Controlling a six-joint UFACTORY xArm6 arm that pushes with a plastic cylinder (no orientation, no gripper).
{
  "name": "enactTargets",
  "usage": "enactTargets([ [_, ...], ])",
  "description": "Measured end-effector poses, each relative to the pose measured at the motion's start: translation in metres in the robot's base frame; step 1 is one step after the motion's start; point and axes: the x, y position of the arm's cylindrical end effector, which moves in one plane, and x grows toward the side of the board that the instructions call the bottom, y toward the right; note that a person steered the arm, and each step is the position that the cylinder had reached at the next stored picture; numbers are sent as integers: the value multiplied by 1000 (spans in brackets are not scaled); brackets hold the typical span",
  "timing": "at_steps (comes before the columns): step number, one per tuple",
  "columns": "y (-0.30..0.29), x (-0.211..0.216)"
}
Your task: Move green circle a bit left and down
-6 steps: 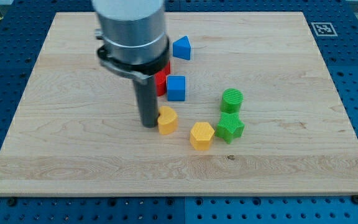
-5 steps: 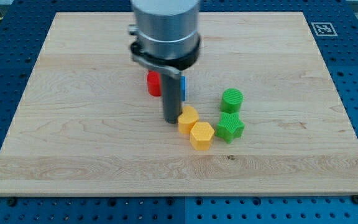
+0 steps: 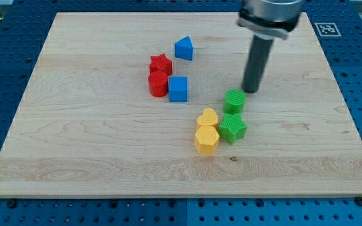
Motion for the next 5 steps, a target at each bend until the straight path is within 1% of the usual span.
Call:
enactTargets([
  [1, 8, 1],
  [3, -3, 28],
  [4, -22, 46],
  [5, -44, 54],
])
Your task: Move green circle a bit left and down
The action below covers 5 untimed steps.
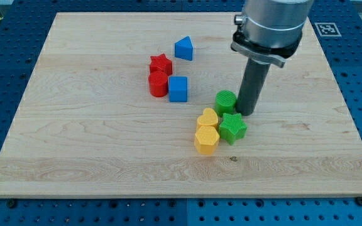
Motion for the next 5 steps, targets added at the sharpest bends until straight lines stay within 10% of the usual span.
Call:
enactTargets([
  [5, -32, -43],
])
